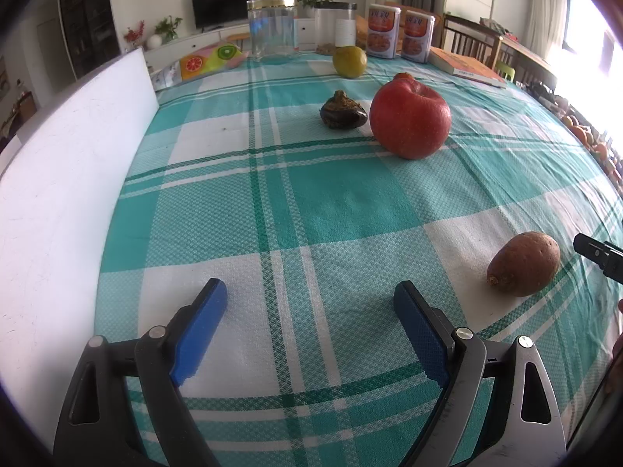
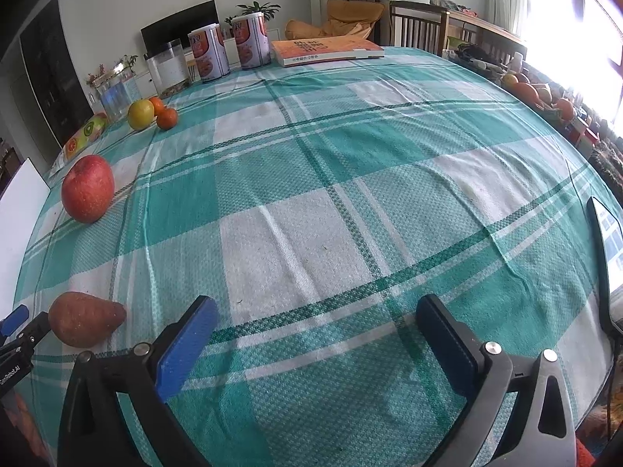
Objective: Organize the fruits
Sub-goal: 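Return the left tool to the table toward the small brown root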
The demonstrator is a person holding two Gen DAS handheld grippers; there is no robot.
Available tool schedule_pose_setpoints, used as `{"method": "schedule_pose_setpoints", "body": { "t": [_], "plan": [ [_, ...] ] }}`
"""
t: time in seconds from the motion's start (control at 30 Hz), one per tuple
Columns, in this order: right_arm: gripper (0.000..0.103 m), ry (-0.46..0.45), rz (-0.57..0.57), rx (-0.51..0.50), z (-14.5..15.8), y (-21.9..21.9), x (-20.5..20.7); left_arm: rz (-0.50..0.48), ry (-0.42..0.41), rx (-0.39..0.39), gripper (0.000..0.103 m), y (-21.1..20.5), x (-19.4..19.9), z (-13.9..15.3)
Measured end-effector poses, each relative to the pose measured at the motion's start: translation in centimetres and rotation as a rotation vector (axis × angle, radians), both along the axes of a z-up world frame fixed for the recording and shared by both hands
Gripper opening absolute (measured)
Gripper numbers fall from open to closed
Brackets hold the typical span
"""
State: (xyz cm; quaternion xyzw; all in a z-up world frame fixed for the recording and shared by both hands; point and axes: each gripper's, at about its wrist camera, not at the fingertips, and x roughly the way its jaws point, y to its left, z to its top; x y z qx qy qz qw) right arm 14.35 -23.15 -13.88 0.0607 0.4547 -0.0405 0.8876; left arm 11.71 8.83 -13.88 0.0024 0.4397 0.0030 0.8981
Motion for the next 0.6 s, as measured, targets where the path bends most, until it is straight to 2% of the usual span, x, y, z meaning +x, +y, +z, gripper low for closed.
{"method": "schedule_pose_setpoints", "body": {
  "t": [0.6],
  "plan": [
    [0.103,0.006,0.004,-0.013,-0.1,0.19,0.08,0.001,0.0,0.0,0.089,0.01,-0.02,-0.01]
  ]
}}
